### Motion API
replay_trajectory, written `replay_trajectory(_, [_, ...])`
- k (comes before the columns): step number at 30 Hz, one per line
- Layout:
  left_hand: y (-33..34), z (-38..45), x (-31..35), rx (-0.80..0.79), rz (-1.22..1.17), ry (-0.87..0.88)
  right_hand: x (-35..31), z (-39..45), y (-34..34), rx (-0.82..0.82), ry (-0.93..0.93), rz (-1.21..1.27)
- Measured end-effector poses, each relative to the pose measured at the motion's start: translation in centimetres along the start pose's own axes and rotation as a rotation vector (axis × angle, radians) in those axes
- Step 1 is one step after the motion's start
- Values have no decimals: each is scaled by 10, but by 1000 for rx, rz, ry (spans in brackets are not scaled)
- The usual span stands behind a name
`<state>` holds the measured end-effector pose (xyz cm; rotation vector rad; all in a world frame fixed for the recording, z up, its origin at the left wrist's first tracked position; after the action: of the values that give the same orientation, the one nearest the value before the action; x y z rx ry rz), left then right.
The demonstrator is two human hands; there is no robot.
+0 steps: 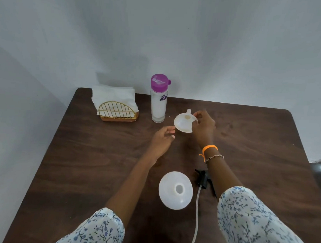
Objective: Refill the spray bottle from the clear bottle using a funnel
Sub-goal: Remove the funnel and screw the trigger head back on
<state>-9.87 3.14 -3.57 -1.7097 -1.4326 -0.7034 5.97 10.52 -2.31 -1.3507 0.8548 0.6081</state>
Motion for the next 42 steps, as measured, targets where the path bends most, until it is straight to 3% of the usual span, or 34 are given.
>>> replay_trajectory(14, [-1,10,-1,-1,1,2,7,31,19,-54,-145,-70])
replay_trajectory(21, [-9,-36,-2,34,-44,63,13,-28,-39,145,-123,-26])
replay_trajectory(30, [-1,-101,-13,48,-88,216,45,-123,-59,-42,93,-9])
replay_trajectory(36, [10,-126,-31,-29,-91,260,72,-160,-34,-228,77,-276])
replay_trajectory(42, [18,-141,-38,-52,-26,334,71,-187,-29,-220,23,-394])
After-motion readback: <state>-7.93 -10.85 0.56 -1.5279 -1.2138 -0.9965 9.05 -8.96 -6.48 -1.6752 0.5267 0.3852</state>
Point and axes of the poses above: each hand's wrist, its own z-axis towards the middle knuckle, its own y-axis out of the palm, x = y × z, the point moved 8 cm from there along z, towards the middle knuckle, and after that the axes turned 4 degrees about -y, right-handed, at the moved point
